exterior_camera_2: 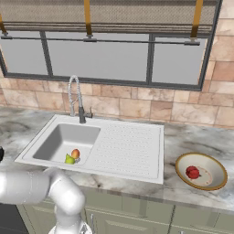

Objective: There is a mixed pile of frozen fruits and vegetables on the counter. Locate all the frozen vegetables and place the items in a bowl on the counter. Take all the frozen fruits and defrost them in a running sink.

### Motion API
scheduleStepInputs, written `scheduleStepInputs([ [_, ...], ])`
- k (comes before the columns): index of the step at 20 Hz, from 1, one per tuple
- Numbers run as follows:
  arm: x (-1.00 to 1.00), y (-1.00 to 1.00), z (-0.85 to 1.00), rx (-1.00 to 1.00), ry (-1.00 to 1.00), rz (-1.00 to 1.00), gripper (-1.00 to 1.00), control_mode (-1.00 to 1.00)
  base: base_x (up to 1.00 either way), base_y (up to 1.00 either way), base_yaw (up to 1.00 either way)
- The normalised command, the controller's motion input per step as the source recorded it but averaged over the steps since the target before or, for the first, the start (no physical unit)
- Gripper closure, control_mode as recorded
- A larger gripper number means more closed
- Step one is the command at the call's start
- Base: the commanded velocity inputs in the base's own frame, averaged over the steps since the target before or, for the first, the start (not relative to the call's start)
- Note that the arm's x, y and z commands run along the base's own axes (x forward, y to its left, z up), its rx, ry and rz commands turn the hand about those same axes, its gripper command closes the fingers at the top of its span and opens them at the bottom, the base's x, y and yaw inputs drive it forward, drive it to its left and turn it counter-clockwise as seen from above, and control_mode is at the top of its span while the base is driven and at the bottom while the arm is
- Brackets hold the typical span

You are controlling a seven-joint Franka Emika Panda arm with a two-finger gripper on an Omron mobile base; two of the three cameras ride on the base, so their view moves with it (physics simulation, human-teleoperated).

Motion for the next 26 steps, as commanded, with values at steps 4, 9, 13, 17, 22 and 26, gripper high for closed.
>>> scheduleStepInputs([
  [4,0.22,0.17,-0.23,-0.02,0.04,-0.04,-1.0,-1.0,0.0,0.0,0.0],
  [9,0.21,0.13,-0.25,-0.01,0.04,-0.03,-1.0,-1.0,0.0,0.0,0.0],
  [13,0.23,0.18,-0.24,-0.01,0.05,-0.03,-1.0,-1.0,0.0,0.0,0.0],
  [17,0.22,0.17,-0.24,-0.02,0.05,-0.03,-1.0,-1.0,0.0,0.0,0.0],
  [22,0.21,0.15,-0.24,-0.01,0.05,-0.03,-1.0,-1.0,0.0,0.0,0.0],
  [26,0.16,0.13,-0.21,-0.01,0.06,-0.04,1.0,-1.0,0.0,0.0,0.0],
])
